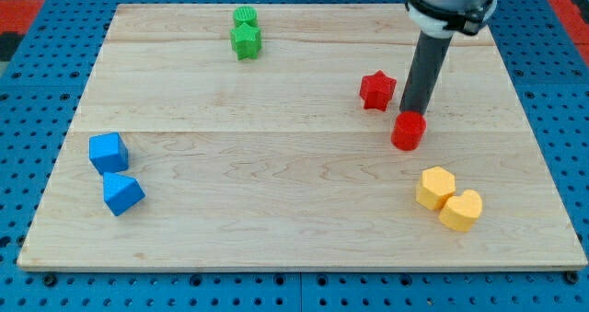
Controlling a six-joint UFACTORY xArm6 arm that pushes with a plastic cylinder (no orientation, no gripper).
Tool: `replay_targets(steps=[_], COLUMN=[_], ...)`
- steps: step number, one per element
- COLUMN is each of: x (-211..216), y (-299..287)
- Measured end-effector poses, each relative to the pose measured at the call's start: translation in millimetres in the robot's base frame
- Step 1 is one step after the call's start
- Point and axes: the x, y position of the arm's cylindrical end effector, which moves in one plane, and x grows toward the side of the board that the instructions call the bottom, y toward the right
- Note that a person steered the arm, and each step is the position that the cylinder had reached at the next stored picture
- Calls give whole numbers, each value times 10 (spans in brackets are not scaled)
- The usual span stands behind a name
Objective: Slide the red circle above the hexagon
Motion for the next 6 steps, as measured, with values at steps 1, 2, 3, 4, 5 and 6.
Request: replay_targets(steps=[1,2,3,4,5,6], x=[-11,-66,68,260,341,-24], y=[-56,47,-330,-522,-270,-271])
